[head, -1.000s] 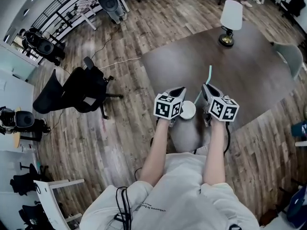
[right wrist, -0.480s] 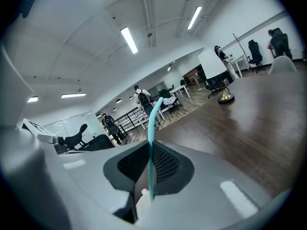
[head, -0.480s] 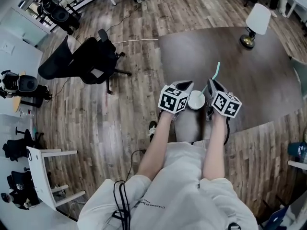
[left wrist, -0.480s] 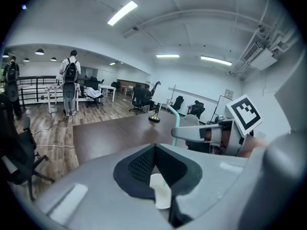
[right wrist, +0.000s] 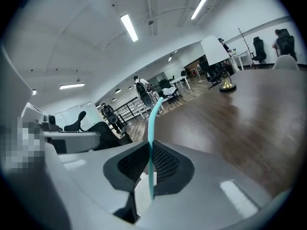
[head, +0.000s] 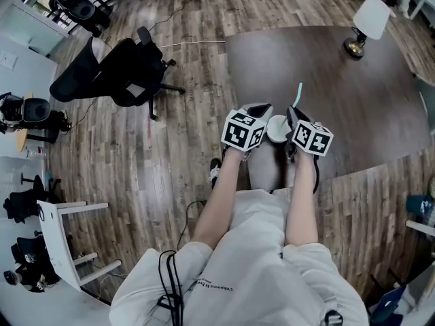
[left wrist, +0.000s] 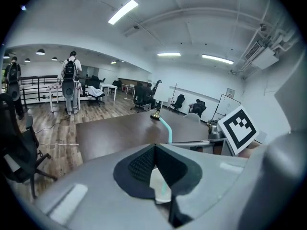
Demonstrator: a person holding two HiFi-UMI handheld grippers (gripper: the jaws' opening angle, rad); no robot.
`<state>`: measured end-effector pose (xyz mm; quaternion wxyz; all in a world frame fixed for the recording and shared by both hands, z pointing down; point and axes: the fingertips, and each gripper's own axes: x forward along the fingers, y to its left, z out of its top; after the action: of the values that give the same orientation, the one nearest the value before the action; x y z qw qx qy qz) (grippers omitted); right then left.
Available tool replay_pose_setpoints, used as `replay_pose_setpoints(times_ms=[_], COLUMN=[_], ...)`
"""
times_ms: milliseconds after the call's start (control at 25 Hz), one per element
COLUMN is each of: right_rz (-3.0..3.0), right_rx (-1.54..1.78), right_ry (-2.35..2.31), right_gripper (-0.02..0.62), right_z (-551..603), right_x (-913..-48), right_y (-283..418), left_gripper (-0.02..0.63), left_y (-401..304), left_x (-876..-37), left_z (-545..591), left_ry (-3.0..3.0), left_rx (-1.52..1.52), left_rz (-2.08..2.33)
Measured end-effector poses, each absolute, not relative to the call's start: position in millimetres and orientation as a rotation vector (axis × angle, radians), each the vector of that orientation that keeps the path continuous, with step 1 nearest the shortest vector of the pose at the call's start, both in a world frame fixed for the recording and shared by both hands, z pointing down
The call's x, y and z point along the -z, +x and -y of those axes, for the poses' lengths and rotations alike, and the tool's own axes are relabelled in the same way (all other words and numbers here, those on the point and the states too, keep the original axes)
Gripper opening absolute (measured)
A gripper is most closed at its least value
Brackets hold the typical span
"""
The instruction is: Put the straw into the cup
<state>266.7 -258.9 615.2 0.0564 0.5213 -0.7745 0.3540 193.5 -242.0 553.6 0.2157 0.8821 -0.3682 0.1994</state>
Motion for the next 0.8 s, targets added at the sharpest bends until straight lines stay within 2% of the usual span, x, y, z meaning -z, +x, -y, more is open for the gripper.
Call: replay_pose_setpoints(times_ms=[800], right_rz=[2.269], right_rx=[-0.971], right_ry=[1.326], right_gripper=[0.049], right_z=[233.0], right_x=[-654.3], right_y=[238.3], left_gripper=[0.0], left_y=[187.4], left_x=[-560.0], left_z=[237.2], left_ry=[2.444], left_rx=[-0.605], left_rz=[1.041])
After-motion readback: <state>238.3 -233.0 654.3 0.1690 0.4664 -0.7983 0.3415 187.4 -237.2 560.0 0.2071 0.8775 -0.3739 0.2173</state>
